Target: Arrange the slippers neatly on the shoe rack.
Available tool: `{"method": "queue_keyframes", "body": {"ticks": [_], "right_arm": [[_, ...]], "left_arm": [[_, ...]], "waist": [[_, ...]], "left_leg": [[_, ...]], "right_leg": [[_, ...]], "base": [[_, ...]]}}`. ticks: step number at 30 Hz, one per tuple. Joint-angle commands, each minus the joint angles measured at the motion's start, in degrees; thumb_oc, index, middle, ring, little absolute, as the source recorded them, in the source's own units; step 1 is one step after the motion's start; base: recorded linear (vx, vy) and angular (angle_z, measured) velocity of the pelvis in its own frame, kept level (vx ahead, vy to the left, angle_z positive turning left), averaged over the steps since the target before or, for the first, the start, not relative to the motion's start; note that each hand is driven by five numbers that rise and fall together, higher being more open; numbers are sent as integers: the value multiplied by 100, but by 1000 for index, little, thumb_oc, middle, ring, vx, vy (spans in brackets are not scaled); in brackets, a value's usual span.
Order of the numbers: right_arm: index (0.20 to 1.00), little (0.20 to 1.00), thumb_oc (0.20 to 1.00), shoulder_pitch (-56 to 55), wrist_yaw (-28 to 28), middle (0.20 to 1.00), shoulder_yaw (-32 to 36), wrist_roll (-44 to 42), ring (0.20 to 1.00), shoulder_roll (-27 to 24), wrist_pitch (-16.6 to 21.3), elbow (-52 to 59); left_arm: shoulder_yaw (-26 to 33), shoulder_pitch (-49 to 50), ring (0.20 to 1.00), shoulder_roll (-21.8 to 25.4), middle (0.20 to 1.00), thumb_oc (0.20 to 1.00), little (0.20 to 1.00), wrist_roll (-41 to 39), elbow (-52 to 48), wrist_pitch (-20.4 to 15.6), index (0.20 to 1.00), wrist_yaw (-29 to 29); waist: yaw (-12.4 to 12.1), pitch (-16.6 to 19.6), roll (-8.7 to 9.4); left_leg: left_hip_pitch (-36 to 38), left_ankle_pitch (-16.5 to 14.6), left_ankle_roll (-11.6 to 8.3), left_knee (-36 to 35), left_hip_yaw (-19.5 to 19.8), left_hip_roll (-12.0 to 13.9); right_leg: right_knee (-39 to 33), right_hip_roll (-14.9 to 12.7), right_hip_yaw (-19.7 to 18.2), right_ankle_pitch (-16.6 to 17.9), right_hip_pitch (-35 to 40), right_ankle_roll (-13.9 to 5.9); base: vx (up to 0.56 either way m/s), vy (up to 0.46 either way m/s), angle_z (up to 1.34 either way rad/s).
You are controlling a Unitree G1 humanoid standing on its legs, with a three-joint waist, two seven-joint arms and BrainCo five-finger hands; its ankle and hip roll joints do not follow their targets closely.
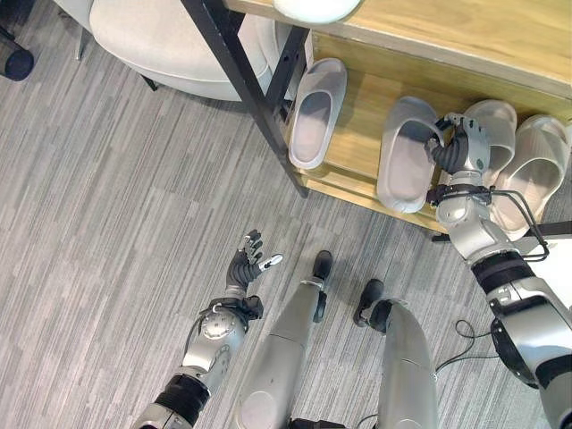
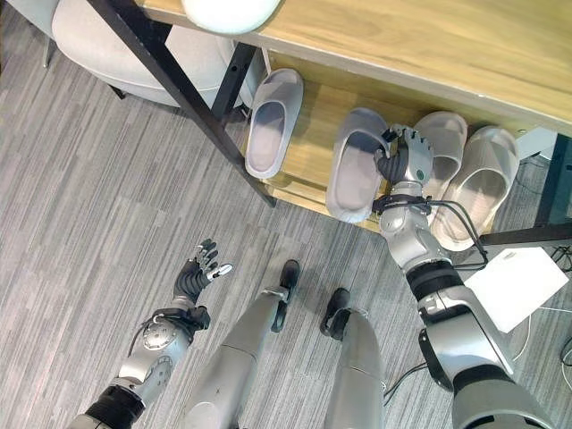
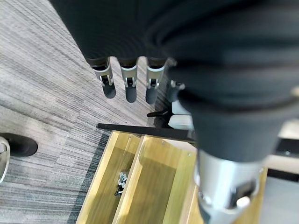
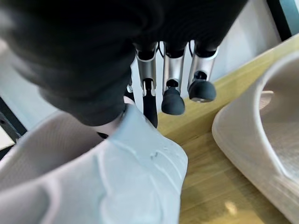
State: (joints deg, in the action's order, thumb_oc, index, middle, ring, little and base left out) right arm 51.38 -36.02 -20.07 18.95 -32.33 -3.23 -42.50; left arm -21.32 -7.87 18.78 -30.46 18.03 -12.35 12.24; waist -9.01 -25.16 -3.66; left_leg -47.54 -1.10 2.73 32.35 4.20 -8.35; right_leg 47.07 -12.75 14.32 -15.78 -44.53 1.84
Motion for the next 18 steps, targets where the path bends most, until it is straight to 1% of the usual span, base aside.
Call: {"method": "queue_keyframes", "body": {"ticks": [1,3,4,8,11,12,13,14,15,16,18], "right_arm": [[200,200,200,277,-189,200,-243,173,200,-316,-27,75],[200,200,200,338,-206,200,-284,199,200,-321,-43,19],[200,200,200,480,-233,200,-384,280,200,-348,-110,-185],[200,200,200,748,-292,200,-527,292,200,-352,-199,-505],[200,200,200,902,-364,200,-539,184,200,-301,-252,-793],[200,200,200,1021,-303,200,-568,-16,200,-225,-218,-998],[1000,1000,1000,1084,-211,1000,-657,-77,1000,-211,-206,-1151],[1000,1000,1000,1085,-211,1000,-658,-77,1000,-211,-206,-1152],[1000,1000,1000,1197,-3,1000,-705,-344,1000,-126,-152,-1301],[1000,1000,1000,1202,-3,1000,-708,-347,1000,-126,-149,-1306],[1000,1000,1000,1213,65,1000,-636,-676,1000,-26,-69,-1307]], "left_arm": [[-215,51,1000,97,1000,1000,1000,-100,-332,-310,1000,-25],[-225,56,1000,101,1000,1000,1000,-98,-355,-315,1000,-25],[-254,62,1000,131,1000,1000,1000,-96,-409,-330,1000,-37],[-320,98,1000,165,1000,1000,1000,-92,-464,-340,1000,-47],[-374,121,1000,180,1000,1000,1000,-135,-516,-331,1000,-48],[-425,113,1000,170,1000,1000,1000,-173,-492,-325,1000,-58],[-425,109,1000,170,1000,1000,1000,-194,-489,-316,1000,-82],[-424,109,1000,170,1000,1000,1000,-193,-489,-316,1000,-82],[-478,100,1000,172,1000,1000,1000,-223,-434,-291,1000,-116],[-476,99,1000,173,1000,1000,1000,-224,-433,-292,1000,-117],[-501,90,1000,177,1000,1000,1000,-229,-412,-268,1000,-123]], "waist": [[-169,257,-10],[-176,271,-13],[-236,283,-30],[-304,272,-48],[-374,262,-69],[-424,246,-74],[-433,245,-70],[-431,243,-71],[-443,241,-43],[-441,234,-43],[-427,218,-17]], "left_leg": [[130,-1198,53,564,359,27],[112,-1203,50,566,370,22],[81,-1221,49,581,392,8],[45,-1239,37,608,430,-12],[25,-1240,36,578,466,-32],[22,-1235,32,560,493,-48],[42,-1232,30,529,500,-49],[44,-1231,30,527,500,-49],[104,-1232,25,471,506,-49],[113,-1229,24,464,507,-48],[203,-1224,25,405,494,-33]], "right_leg": [[-432,-155,38,-142,115,-229],[-440,-157,55,-145,110,-233],[-435,-180,89,-173,102,-238],[-405,-206,121,-200,76,-246],[-403,-221,134,-203,52,-257],[-396,-230,141,-200,47,-264],[-409,-233,143,-202,63,-267],[-410,-233,144,-202,65,-267],[-460,-236,157,-194,121,-272],[-466,-235,157,-191,130,-272],[-517,-224,152,-173,215,-261]], "base": [[56,-24,17],[48,-15,15],[58,-14,13],[48,-16,12],[40,-15,7],[35,-10,9],[35,-11,7],[41,-8,7],[26,-5,6],[36,-3,5],[26,1,3]]}}
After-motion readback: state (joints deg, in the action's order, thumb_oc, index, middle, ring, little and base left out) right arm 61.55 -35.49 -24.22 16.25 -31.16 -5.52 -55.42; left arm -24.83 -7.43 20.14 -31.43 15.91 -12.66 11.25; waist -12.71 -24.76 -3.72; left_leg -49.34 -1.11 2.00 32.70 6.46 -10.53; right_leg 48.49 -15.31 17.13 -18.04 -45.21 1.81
